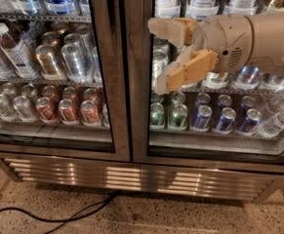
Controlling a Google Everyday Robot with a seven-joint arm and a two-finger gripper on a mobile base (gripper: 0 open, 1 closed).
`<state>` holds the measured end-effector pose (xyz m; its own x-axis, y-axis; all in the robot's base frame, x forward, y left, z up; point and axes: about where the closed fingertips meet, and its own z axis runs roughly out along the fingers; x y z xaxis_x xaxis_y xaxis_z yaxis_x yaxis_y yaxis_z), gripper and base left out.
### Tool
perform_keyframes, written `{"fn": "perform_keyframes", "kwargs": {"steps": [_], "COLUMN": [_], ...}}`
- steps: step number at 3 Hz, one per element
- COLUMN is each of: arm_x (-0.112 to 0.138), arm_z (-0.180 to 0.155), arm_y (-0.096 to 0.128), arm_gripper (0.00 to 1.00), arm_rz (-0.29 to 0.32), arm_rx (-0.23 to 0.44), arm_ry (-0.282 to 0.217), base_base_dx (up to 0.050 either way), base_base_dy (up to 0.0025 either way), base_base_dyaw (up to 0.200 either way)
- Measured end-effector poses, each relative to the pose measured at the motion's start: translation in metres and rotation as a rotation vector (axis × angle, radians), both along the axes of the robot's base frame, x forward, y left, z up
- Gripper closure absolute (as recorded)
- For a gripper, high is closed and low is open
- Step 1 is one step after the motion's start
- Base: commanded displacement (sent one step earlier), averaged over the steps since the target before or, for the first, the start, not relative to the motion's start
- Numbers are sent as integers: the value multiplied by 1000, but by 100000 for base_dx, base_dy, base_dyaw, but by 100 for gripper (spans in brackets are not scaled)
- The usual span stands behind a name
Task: Open right fridge door
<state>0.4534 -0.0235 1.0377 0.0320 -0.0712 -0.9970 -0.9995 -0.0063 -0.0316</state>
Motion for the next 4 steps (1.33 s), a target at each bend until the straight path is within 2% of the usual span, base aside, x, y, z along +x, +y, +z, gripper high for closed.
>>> {"fn": "perform_keyframes", "kwargs": {"steps": [1, 3, 4], "arm_x": [1, 36, 38], "arm_z": [5, 9, 15], "arm_y": [3, 15, 17], "arm_gripper": [0, 0, 0], "arm_rz": [3, -49, -111], "arm_rx": [-23, -113, -54], "arm_ry": [-4, 21, 33], "base_base_dx": [0, 0, 0], "base_base_dy": [0, 0, 0], "base_base_dyaw": [0, 0, 0]}}
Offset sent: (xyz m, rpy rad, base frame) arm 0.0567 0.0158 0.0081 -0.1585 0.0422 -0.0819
